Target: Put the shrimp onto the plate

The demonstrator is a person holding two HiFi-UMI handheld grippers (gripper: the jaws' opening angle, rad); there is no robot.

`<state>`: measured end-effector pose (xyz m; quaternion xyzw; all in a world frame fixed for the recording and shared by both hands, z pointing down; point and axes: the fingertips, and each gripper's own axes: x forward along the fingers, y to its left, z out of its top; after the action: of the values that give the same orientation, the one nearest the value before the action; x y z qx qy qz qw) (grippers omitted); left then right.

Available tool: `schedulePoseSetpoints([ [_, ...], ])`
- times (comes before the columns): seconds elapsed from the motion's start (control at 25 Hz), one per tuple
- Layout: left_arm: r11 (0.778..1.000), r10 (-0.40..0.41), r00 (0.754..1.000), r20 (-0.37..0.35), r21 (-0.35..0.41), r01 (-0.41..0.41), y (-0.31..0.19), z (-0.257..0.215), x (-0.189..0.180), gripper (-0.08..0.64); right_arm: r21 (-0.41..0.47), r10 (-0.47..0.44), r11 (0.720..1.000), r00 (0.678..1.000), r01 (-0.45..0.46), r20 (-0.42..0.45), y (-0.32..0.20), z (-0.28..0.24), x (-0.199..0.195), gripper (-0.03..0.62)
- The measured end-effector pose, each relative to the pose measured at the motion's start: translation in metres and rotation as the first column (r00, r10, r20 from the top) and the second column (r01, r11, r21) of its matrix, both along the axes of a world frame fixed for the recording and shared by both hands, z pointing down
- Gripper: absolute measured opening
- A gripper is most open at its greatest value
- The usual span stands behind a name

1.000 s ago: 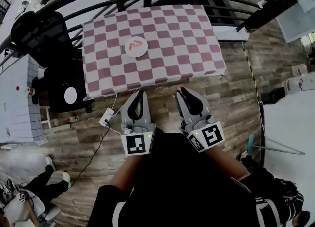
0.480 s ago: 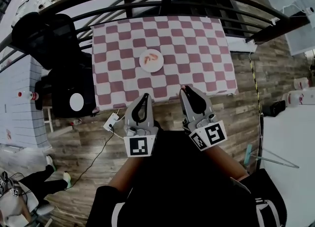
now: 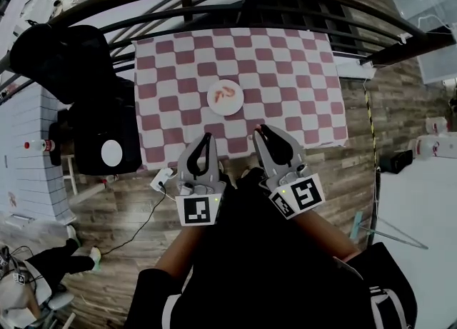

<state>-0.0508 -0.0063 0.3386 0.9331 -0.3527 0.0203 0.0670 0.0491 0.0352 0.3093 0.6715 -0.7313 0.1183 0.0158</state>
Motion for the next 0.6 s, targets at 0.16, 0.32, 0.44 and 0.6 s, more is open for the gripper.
schedulePoseSetpoints([
  [0.16, 1.000, -0.026, 1.000, 0.016, -0.011, 0.026, -0.010, 0.005, 0.005, 0.008, -0.028, -0.020, 0.999, 1.000, 0.020, 0.019, -0.013, 0.008, 0.011, 0.052],
  [0.32, 0.999, -0.052, 0.997, 0.061, 0.008, 0.051, -0.016, 0.018, 0.013, 0.008, -0.058, -0.066, 0.996, 0.998, 0.067, 0.013, -0.030, 0.020, 0.021, 0.052],
  [0.44, 0.997, -0.070, 0.992, 0.105, 0.030, 0.067, -0.018, 0.024, 0.020, 0.008, -0.094, -0.112, 0.989, 0.994, 0.110, -0.014, -0.044, 0.035, 0.025, 0.052],
  [0.6, 0.994, -0.101, 0.990, 0.096, -0.029, 0.104, -0.028, 0.033, 0.027, 0.008, -0.132, -0.165, 0.978, 0.986, 0.162, -0.015, -0.065, 0.056, 0.031, 0.052],
])
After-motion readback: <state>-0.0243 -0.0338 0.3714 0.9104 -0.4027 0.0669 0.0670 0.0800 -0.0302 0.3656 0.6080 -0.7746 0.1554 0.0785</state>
